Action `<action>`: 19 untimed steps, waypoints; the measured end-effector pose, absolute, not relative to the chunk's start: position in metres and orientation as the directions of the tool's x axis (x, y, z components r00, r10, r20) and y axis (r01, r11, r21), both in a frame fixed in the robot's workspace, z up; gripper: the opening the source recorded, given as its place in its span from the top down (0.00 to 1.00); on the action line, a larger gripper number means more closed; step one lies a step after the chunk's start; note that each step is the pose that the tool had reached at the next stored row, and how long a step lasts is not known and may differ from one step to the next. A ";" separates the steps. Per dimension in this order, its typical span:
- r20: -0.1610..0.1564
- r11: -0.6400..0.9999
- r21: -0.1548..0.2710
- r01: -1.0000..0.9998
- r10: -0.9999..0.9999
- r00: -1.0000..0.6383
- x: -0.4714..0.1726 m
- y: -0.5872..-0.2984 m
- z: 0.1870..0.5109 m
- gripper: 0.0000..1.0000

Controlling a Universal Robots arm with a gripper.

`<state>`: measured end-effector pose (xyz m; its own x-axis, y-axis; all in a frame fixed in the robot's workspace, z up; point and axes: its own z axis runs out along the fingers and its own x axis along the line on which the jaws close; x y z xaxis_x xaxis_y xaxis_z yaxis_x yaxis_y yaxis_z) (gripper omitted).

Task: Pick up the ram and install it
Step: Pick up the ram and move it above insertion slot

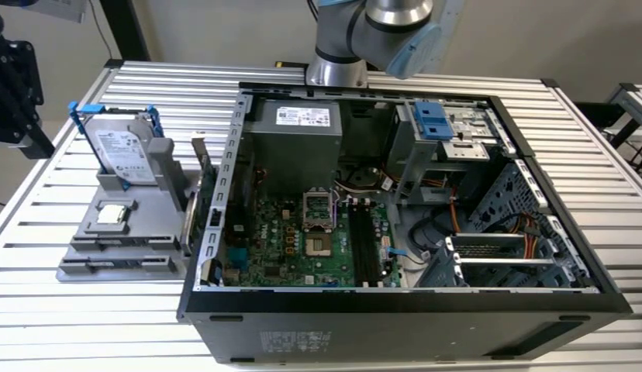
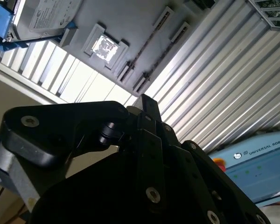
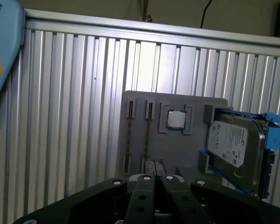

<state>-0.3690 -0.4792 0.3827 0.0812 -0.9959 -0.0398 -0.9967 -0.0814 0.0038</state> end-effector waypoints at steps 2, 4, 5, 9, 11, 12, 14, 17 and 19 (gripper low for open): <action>-0.040 -0.081 0.004 -0.997 -0.996 0.081 -0.369 -0.479 0.383 1.00; -0.040 -0.081 0.004 -0.997 -0.996 0.081 -0.369 -0.479 0.383 1.00; -0.040 -0.081 0.004 -0.997 -0.996 0.081 -0.369 -0.479 0.383 1.00; -0.040 -0.081 0.004 -0.997 -0.996 0.080 -0.369 -0.479 0.383 0.00; -0.040 -0.081 0.004 -0.997 -0.996 0.080 -0.369 -0.479 0.383 0.00; -0.040 -0.080 0.004 -0.997 -0.996 0.080 -0.369 -0.479 0.383 0.00; -0.040 -0.080 0.004 -0.997 -0.996 0.080 -0.369 -0.479 0.383 0.00; -0.040 -0.080 0.004 -0.997 -0.996 0.080 -0.369 -0.479 0.383 0.00; -0.040 -0.080 0.004 -0.997 -0.996 0.080 -0.369 -0.479 0.383 0.00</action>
